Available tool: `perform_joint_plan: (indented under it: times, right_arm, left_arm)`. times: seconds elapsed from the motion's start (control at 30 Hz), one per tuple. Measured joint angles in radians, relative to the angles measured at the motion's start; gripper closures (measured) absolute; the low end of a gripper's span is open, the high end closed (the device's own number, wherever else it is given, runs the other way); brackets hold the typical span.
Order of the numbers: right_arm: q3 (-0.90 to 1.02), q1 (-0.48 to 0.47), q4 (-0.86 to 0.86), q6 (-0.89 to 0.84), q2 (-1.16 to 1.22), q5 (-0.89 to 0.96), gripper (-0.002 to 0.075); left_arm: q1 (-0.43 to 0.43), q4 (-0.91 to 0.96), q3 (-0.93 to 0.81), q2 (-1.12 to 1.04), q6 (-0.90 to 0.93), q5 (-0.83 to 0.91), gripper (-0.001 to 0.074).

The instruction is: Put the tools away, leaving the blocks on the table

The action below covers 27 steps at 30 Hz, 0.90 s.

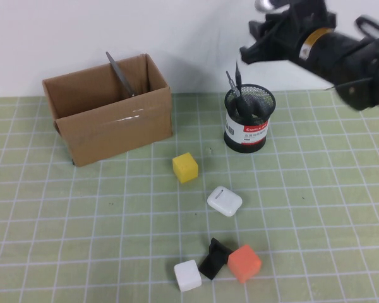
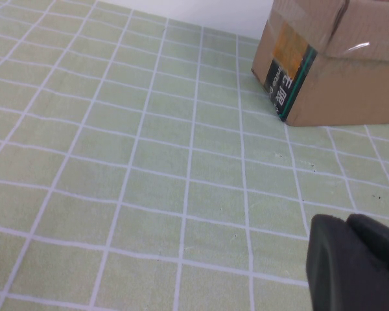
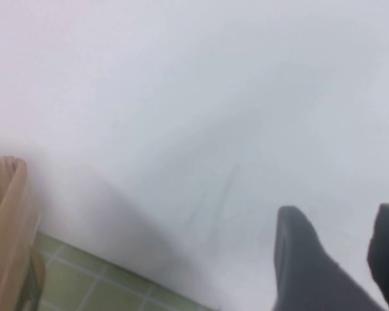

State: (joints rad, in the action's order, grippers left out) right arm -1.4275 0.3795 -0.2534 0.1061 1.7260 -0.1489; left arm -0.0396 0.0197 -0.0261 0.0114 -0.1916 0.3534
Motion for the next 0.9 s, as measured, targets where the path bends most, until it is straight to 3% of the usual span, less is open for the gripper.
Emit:
perform_joint_plan:
  times: [0.1, 0.27, 0.4, 0.63, 0.9]
  right_arm:
    - [0.0, 0.0, 0.0, -0.008, -0.092, 0.125, 0.0552]
    - [0.0, 0.0, 0.0, -0.008, -0.28, 0.39, 0.0734]
    - [0.043, 0.0, 0.054, -0.002, -0.431, 0.572, 0.0734]
    - [0.235, 0.0, 0.066, 0.029, -0.69, 0.686, 0.0734]
    - [0.29, 0.0, 0.057, 0.029, -0.783, 0.755, 0.0734]
  left_arm:
    - [0.0, 0.0, 0.0, 0.0, 0.0, 0.0, 0.0739]
    - [0.0, 0.0, 0.0, 0.0, 0.0, 0.0, 0.0739]
    - [0.0, 0.0, 0.0, 0.0, 0.0, 0.0, 0.0739]
    - [0.0, 0.0, 0.0, 0.0, 0.0, 0.0, 0.0739]
    - [0.0, 0.0, 0.0, 0.0, 0.0, 0.0, 0.0739]
